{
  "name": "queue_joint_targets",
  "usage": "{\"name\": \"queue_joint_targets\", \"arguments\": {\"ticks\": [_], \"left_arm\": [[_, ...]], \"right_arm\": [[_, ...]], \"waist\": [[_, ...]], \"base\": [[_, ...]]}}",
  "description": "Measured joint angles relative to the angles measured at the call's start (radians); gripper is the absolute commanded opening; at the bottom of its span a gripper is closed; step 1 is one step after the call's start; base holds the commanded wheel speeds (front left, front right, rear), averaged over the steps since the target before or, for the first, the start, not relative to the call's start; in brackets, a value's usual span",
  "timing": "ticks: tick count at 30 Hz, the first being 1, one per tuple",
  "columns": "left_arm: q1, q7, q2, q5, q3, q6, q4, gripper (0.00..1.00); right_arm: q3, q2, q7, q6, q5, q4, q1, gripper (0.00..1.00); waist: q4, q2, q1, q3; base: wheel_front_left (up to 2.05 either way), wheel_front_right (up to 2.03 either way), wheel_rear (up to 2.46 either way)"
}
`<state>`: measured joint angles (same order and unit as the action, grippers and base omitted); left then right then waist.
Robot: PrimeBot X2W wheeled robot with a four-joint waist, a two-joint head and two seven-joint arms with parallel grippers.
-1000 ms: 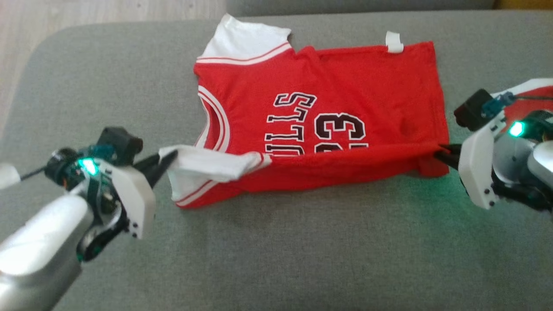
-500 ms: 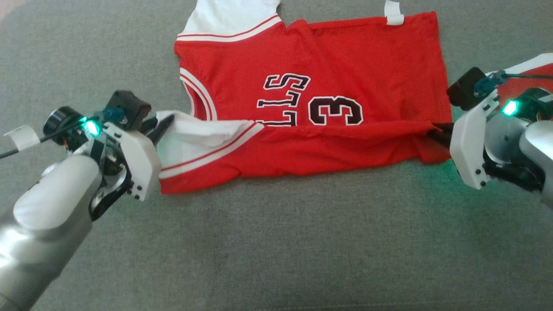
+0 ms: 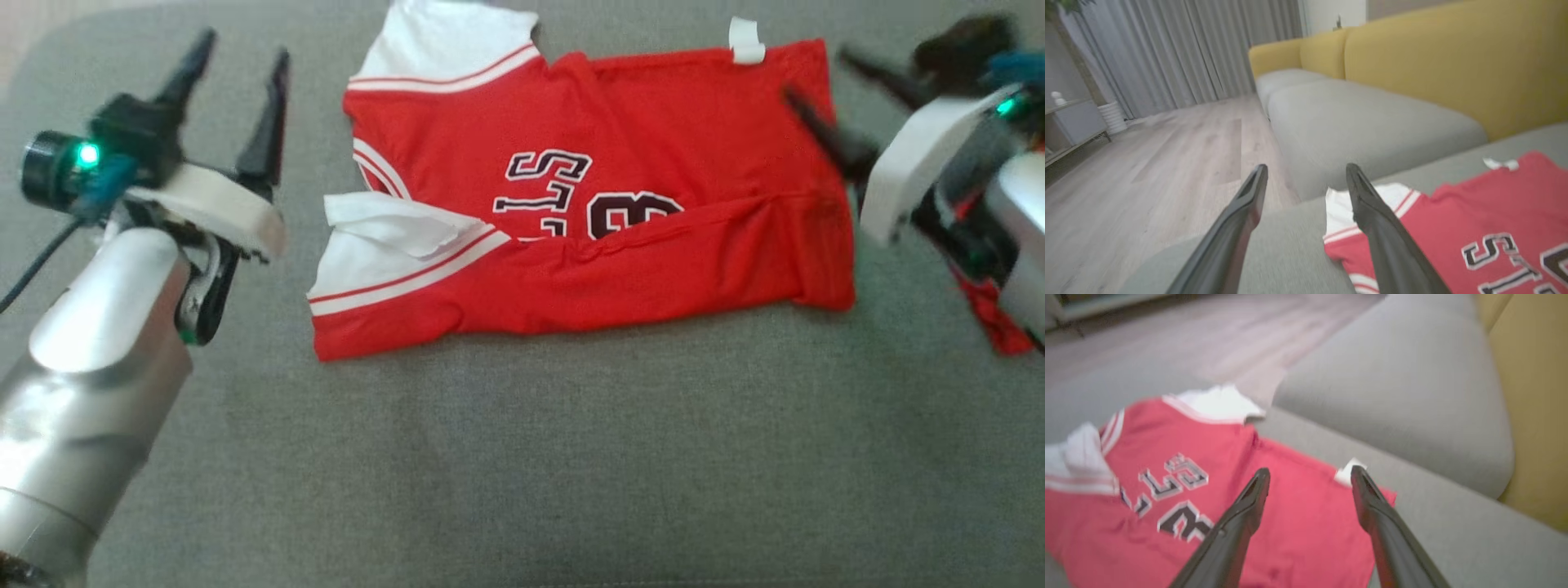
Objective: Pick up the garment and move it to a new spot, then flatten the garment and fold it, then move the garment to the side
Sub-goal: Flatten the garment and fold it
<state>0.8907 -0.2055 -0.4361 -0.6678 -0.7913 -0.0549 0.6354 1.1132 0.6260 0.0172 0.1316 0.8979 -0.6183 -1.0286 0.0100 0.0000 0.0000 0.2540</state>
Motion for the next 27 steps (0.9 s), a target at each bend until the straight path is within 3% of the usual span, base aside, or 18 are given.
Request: {"name": "queue_joint_targets", "arguments": {"ticks": [5, 8, 13, 17, 20, 23, 27], "left_arm": [[-0.096, -0.047, 0.012, -0.016, 0.134, -0.073, -0.102, 1.00], [-0.224, -0.049, 0.020, 0.034, 0.244, -0.122, -0.249, 1.00], [-0.472, -0.052, 0.081, 0.133, 0.385, -0.161, -0.431, 1.00], [-0.641, -0.052, 0.140, 0.239, 0.451, -0.161, -0.509, 1.00], [-0.743, -0.051, 0.196, 0.274, 0.500, -0.142, -0.513, 1.00], [-0.787, -0.051, 0.233, 0.313, 0.531, -0.104, -0.506, 1.00], [-0.778, -0.051, 0.256, 0.356, 0.564, -0.049, -0.469, 1.00]], "right_arm": [[-0.212, -0.102, -0.248, 0.000, -0.068, -0.120, 0.048, 1.00], [-0.357, -0.177, -0.268, 0.000, -0.140, -0.139, 0.140, 1.00], [-0.735, -0.290, -0.269, 0.000, -0.374, 0.011, 0.371, 1.00], [-0.968, -0.436, -0.270, 0.000, -0.566, 0.147, 0.640, 1.00], [-1.023, -0.533, -0.270, 0.000, -0.689, 0.209, 0.817, 1.00], [-1.060, -0.563, -0.269, 0.000, -0.734, 0.257, 0.900, 1.00], [-1.079, -0.567, -0.270, 0.000, -0.748, 0.305, 0.895, 1.00]], "waist": [[0.004, 0.0000, -0.0001, -0.056], [0.005, 0.0000, -0.0002, -0.090], [0.007, 0.0000, -0.0002, -0.125], [0.013, 0.0001, -0.0003, -0.140], [0.014, 0.0000, -0.0001, -0.134], [0.017, 0.0000, -0.0003, -0.122], [0.016, 0.0000, 0.0000, -0.097]], "base": [[0.00, 0.00, 0.00], [0.00, 0.00, 0.00], [0.00, 0.00, 0.00], [0.00, 0.00, 0.00], [0.00, 0.00, 0.00], [0.00, 0.00, 0.00], [0.00, 0.00, 0.00]]}}
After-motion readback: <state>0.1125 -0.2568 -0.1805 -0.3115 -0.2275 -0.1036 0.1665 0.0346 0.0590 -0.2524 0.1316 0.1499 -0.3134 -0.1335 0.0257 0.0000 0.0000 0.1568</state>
